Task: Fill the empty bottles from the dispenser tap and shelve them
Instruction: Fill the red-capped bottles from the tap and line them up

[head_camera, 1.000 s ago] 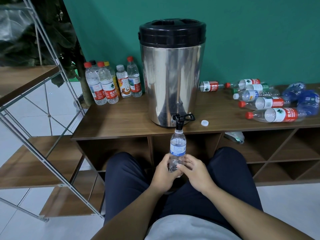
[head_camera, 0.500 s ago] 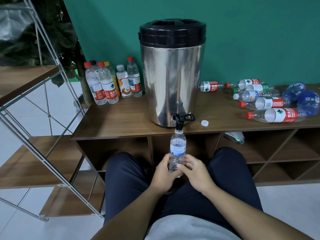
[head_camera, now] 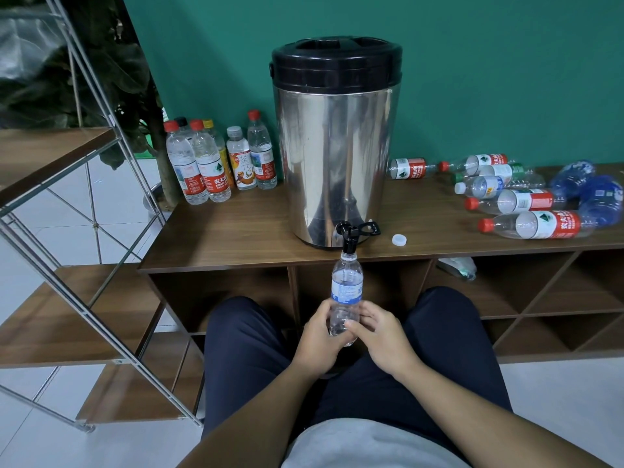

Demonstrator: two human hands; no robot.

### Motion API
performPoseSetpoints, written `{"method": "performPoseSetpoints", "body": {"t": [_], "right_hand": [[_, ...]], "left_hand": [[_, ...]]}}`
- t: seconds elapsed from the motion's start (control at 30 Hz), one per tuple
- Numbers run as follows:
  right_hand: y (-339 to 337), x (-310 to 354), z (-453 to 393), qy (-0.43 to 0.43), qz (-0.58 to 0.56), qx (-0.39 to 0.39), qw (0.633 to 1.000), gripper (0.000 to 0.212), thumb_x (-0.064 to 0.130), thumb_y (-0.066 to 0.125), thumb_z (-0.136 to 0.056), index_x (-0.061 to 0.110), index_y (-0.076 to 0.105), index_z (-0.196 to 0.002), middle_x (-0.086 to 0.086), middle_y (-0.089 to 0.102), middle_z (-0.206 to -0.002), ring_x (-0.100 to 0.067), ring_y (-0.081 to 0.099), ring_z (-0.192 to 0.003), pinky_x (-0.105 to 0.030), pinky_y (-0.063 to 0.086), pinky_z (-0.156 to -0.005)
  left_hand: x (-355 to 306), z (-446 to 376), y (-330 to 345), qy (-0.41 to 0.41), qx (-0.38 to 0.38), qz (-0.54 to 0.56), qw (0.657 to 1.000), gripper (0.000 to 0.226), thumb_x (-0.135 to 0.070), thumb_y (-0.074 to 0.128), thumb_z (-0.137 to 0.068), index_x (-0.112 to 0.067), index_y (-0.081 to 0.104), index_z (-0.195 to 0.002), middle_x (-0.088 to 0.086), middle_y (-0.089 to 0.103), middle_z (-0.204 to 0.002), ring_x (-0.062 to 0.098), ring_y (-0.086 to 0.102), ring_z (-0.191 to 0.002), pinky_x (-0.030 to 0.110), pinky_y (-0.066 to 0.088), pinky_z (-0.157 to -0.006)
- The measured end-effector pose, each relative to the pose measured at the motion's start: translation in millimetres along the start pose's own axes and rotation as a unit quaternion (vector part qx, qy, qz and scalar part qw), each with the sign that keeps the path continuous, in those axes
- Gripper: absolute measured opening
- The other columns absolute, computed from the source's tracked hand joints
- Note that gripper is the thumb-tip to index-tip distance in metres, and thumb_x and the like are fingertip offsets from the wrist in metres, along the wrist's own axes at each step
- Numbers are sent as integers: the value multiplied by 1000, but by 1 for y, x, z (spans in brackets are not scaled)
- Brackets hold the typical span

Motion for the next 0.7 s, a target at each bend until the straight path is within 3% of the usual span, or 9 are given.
{"method": "performPoseSetpoints", "body": {"t": [0.7], "right_hand": [[0,0,1,-1,5,1,1000,38,2,77,-100,20,73,-133,4,82,-123,-17,77,-118,-41,60,-106]], "left_hand": [[1,0,0,-5,1,-8,1000,54,-17,90,-90,-33,66,-136,-7,80,-123,16,78,-114,49,63,-103]]}}
Point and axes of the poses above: each hand's wrist, its own z-axis away from the middle knuckle, its own y-axis out of the palm, x = y × z, the point moved 4 cm from there along -z, towards the middle knuckle
